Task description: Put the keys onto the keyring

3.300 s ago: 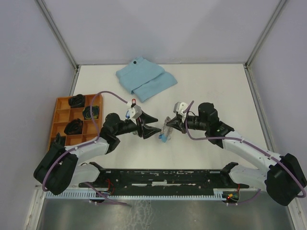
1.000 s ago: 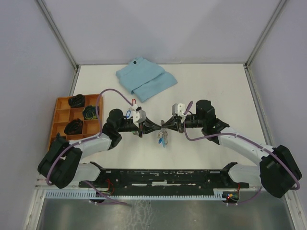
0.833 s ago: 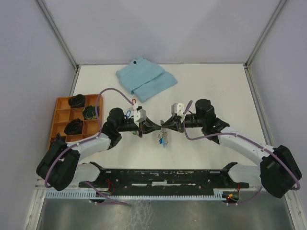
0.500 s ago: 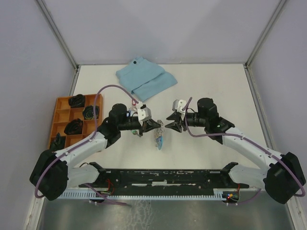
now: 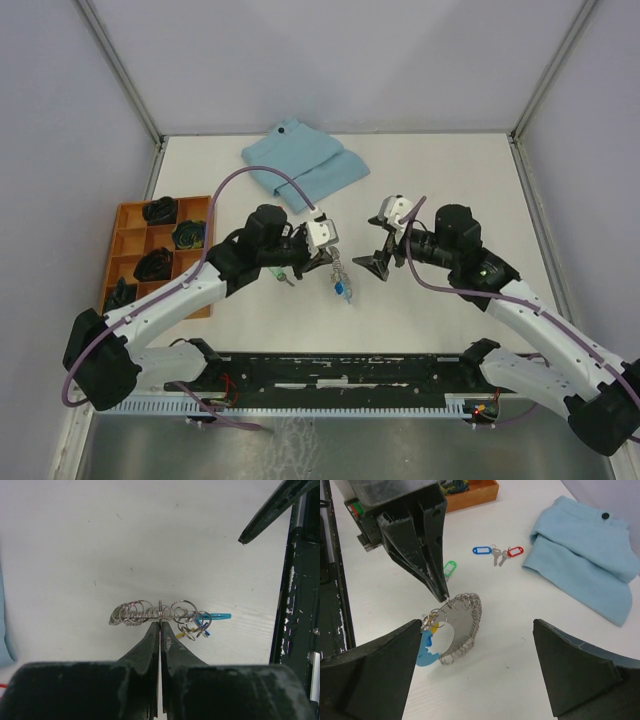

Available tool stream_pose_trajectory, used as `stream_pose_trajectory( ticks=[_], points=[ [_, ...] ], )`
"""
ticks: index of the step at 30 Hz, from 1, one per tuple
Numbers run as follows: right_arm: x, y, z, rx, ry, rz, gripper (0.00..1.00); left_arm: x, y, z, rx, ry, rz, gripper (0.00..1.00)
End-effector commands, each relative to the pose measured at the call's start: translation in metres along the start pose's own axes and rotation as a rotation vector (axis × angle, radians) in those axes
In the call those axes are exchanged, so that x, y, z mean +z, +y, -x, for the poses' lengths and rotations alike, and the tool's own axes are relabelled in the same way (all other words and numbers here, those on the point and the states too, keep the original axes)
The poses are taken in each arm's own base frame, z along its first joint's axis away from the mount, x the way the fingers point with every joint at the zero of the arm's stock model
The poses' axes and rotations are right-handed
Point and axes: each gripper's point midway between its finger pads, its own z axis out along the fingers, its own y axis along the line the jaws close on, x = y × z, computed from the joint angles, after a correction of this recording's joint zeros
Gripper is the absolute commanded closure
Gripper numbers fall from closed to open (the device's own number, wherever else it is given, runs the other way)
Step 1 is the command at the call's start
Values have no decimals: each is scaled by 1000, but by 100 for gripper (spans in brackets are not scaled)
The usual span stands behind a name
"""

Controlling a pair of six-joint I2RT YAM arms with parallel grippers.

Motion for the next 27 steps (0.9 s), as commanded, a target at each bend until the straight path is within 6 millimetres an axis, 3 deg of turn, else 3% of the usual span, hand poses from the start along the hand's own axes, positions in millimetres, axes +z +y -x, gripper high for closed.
stream_pose_trajectory(
  ticks=[1,12,14,19,23,27],
  points=[
    [-3,-6,-1,14,42,-31,0,-6,12,18,61,22,30,97],
    [26,30,-32,-195,-13,273,13,-2,9,10,35,96,-9,97],
    [31,30,-33,-228,-22,306,20,-1,7,9,37,99,-23,97],
    [47,33,-32,-220,-58,373,56,0,5,10,41,94,-38,97],
    [53,31,-35,-218,-44,381,67,0,4,10,42,95,-44,97],
    [53,24,-35,-238,-34,345,66,0,4,9,44,98,-46,97]
  ],
)
